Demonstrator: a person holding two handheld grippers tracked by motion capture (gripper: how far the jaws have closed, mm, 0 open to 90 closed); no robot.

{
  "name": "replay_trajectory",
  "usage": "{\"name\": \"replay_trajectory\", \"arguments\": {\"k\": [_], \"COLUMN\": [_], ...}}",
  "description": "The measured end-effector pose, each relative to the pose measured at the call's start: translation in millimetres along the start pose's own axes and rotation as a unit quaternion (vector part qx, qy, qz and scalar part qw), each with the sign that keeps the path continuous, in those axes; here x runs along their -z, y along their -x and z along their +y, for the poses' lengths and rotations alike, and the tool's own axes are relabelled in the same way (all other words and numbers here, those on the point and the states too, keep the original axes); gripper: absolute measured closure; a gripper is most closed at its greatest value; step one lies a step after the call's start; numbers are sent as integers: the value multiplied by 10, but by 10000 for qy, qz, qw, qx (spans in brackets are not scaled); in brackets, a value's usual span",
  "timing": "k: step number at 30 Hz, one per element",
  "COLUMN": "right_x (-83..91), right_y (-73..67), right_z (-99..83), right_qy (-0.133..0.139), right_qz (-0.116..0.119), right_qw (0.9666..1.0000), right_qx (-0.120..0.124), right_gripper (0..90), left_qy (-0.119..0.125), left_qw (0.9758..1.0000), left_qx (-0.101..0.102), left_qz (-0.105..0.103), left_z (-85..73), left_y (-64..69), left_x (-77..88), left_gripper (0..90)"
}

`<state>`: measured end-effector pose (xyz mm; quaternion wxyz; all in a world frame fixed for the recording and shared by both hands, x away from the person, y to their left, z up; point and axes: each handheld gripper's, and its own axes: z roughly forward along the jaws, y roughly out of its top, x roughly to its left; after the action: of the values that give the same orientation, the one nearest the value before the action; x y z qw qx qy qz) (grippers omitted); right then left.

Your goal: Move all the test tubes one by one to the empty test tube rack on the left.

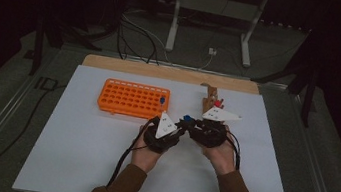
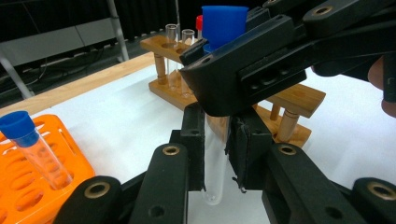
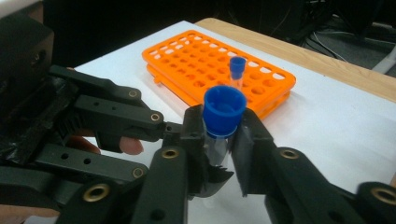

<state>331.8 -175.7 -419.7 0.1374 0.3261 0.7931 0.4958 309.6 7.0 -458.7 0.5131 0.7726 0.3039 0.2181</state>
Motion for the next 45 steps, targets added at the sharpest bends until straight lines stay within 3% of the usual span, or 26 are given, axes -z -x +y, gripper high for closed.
{"name": "replay_trajectory", "arguments": {"k": [8,14,18,36,45], "right_x": [64,99,131,383,504], "right_y": [38,47,89,231,297], "right_z": [-6,-55,-108,-290,-365], "right_qy": [186,186,189,389,436], "right_qz": [136,-144,-273,-800,-950], "right_qw": [9997,9997,9994,9960,9944], "right_qx": [-95,2,-77,-96,-124], "right_gripper": [367,146,33,0,0], "left_qy": [15,33,47,112,172], "left_qw": [9999,9997,9995,9982,9973], "left_qx": [102,186,246,440,492], "left_qz": [63,133,168,392,517], "left_z": [-2,-1,-1,-7,-18], "left_y": [-56,-125,-162,-372,-517], "left_x": [14,43,57,149,195], "left_gripper": [774,774,774,774,774]}}
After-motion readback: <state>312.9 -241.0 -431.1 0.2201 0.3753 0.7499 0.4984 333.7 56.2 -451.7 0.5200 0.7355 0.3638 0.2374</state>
